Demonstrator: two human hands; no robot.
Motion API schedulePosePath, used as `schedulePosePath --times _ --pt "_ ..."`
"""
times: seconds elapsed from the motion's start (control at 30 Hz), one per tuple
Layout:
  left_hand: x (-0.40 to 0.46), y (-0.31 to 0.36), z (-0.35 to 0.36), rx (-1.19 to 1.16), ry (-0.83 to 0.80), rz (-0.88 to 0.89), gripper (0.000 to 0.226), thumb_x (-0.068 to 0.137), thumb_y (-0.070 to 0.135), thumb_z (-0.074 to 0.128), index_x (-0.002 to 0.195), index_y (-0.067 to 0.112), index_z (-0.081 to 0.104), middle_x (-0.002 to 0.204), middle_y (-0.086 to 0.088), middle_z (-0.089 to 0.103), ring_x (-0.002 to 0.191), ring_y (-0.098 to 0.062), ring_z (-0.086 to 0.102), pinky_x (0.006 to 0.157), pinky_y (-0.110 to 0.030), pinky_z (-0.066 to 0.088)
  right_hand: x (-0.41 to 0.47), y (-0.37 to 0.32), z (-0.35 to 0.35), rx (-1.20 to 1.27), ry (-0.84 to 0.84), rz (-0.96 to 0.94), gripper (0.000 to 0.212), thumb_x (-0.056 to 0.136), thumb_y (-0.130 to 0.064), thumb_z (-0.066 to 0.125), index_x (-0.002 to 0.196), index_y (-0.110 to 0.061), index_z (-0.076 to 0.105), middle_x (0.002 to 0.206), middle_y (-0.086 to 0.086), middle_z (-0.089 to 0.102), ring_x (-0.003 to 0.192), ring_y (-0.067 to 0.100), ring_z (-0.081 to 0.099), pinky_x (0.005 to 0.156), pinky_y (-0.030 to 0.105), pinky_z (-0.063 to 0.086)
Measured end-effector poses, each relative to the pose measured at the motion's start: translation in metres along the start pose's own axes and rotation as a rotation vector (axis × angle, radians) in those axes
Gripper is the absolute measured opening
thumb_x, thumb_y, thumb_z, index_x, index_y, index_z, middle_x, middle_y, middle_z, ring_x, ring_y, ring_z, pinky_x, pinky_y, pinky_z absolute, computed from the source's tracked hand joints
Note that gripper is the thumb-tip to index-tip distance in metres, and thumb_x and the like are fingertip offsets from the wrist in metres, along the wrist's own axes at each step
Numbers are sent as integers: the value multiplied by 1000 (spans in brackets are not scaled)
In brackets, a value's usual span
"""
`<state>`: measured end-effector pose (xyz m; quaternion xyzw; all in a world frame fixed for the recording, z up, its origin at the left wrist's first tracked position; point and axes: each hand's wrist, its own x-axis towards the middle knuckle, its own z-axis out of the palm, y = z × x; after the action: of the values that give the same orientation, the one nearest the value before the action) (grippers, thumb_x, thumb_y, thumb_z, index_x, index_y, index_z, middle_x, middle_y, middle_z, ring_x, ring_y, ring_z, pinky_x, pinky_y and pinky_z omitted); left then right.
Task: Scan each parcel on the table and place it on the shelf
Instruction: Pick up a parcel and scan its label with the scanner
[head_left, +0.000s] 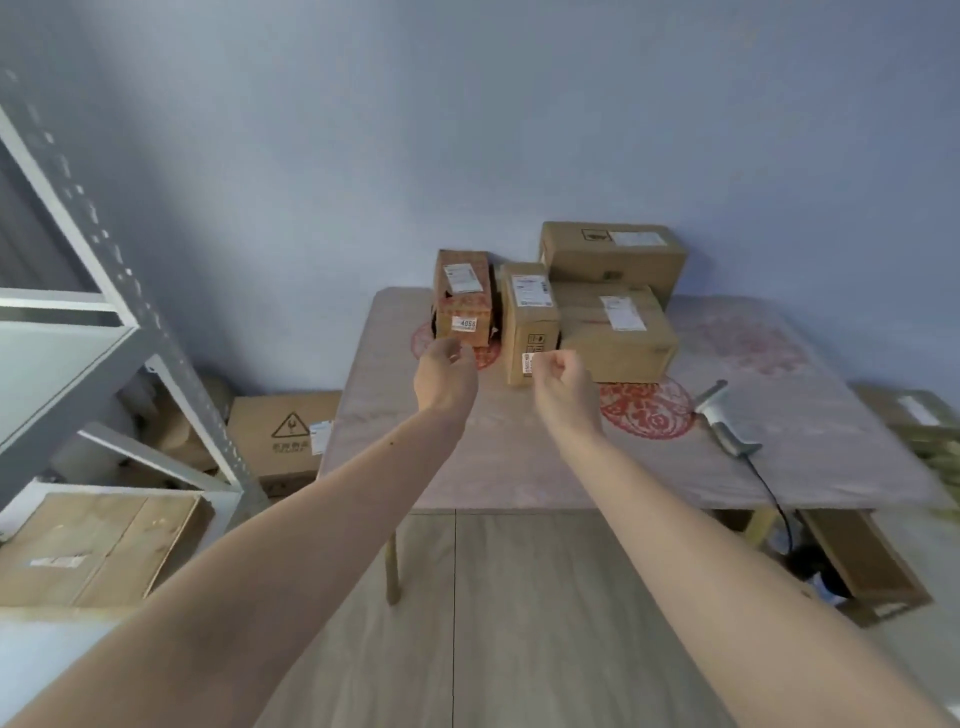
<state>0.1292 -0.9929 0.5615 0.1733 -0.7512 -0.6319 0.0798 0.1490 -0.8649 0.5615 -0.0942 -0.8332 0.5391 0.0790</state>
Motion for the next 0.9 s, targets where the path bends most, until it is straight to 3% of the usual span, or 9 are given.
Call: schedulePosePath --times 0.17,0.33,0.43,0.63,0.9 --pt "28 15 71 44 -136 12 42 101 23 49 141 15 52 140 0 56 128 -20 51 94 -26 39 49 25 -34 -5 111 70 34 103 -36 44 123 -11 55 112 -2 57 101 14 52 81 27 36" --pt "47 18 144 105 -235 23 42 100 26 48 141 15 52 142 -1 55 132 -21 49 110 -36 39 98 58 -71 -30 206 125 37 102 -36 46 123 -8 58 123 7 64 112 23 59 86 30 43" --pt "55 19 191 119 -270 22 43 101 25 47 143 14 49 144 -2 53 133 -21 47 107 -32 38 128 76 -98 -53 229 137 36 102 -35 46 123 -8 58 125 6 64 115 23 59 86 29 43" --pt "75 21 280 127 -269 -39 44 101 26 47 143 16 48 144 -2 53 131 -22 48 103 -34 40 197 124 -155 -108 185 143 35 101 -38 45 118 -10 58 119 6 65 110 24 60 92 39 49" --pt "96 -1 371 124 -268 -161 48 100 28 48 146 15 45 145 -2 51 132 -22 48 107 -35 41 267 197 -197 -200 42 180 35 98 -35 57 119 -8 58 118 3 64 105 16 58 91 32 47"
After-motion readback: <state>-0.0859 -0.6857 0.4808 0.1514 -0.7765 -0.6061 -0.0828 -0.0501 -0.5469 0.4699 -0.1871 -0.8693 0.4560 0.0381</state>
